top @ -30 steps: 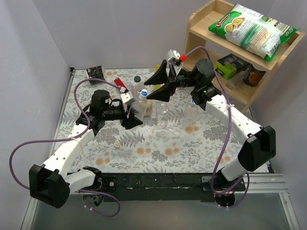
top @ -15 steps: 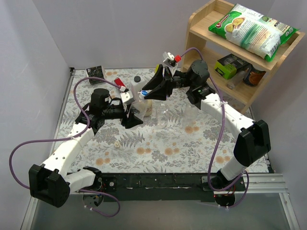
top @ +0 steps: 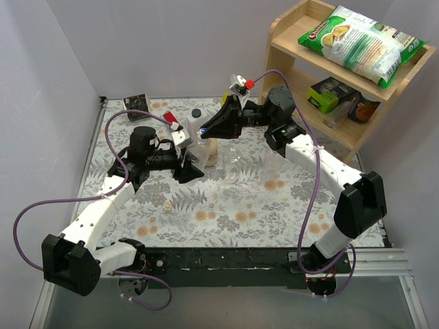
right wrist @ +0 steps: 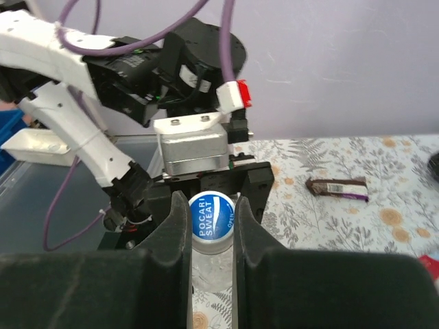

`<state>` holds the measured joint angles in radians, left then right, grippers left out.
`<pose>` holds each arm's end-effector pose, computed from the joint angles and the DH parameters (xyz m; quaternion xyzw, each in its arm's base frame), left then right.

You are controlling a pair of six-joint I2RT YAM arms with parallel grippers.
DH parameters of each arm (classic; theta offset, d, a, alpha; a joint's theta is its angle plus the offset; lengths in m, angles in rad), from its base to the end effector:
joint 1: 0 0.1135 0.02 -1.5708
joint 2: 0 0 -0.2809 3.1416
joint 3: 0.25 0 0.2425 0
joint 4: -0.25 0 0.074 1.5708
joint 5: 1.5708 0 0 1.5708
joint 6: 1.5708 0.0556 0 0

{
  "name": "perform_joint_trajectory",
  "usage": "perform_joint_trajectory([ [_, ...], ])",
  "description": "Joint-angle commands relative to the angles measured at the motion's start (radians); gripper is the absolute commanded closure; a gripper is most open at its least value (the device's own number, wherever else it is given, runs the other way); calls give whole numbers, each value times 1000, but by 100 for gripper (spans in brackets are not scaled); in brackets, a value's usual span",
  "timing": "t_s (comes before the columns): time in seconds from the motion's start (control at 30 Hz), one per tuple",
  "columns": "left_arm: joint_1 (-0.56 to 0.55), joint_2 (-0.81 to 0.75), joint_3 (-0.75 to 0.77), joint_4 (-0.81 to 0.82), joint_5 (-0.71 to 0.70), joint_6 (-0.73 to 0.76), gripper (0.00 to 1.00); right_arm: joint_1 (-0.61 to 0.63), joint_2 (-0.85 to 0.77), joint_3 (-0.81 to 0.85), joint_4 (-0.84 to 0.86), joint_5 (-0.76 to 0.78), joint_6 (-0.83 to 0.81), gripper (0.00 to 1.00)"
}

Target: Screw on the bottle caps

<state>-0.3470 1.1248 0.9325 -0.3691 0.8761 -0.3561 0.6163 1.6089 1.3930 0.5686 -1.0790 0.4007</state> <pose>0.2052 -0.1196 0.3226 0.2015 0.7936 -0.4994 0.2833 0.2713 0.2522 0.4371 -0.4717 0.4427 0.5993 0.4716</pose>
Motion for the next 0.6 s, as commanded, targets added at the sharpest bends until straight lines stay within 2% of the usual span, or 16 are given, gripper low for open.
perform_joint_trajectory([
  [0.0,3,-14,16,105,-61,-95,100,20,-52,9,-223,266,-108,99],
  [0.03,2,-16,8,152,-128,-118,100,23,-64,14,-251,315,-140,99],
  [0.07,2,-19,-1,177,-170,-142,100,29,-78,24,-368,525,-152,99],
  [0.13,-1,-16,0,226,-253,-214,100,60,-130,5,-403,702,-151,99],
  [0.17,-3,-10,6,234,-312,-224,100,80,-142,8,-432,870,-167,99],
  [0.23,-1,-3,9,254,-368,-241,100,160,-156,35,-457,1022,-172,99],
  [0.27,-3,3,12,254,-412,-239,100,177,-161,37,-457,1048,-169,99],
  [0.33,-1,6,14,256,-433,-227,100,214,-167,47,-475,1054,-149,99],
  [0.37,-1,6,12,254,-443,-222,100,215,-167,52,-483,1009,-134,94],
  [0.4,-1,4,11,254,-451,-222,100,211,-168,54,-483,989,-123,71],
  [0.43,-1,1,11,240,-448,-213,100,204,-172,55,-480,966,-132,61],
  [0.47,0,1,12,227,-436,-199,100,191,-176,52,-467,868,-137,54],
  [0.5,0,-8,15,199,-401,-182,100,139,-185,47,-416,794,-141,39],
  [0.53,3,-14,15,185,-376,-146,100,108,-191,38,-382,712,-145,35],
  [0.57,9,-22,17,170,-336,-124,100,49,-196,15,-337,548,-145,31],
])
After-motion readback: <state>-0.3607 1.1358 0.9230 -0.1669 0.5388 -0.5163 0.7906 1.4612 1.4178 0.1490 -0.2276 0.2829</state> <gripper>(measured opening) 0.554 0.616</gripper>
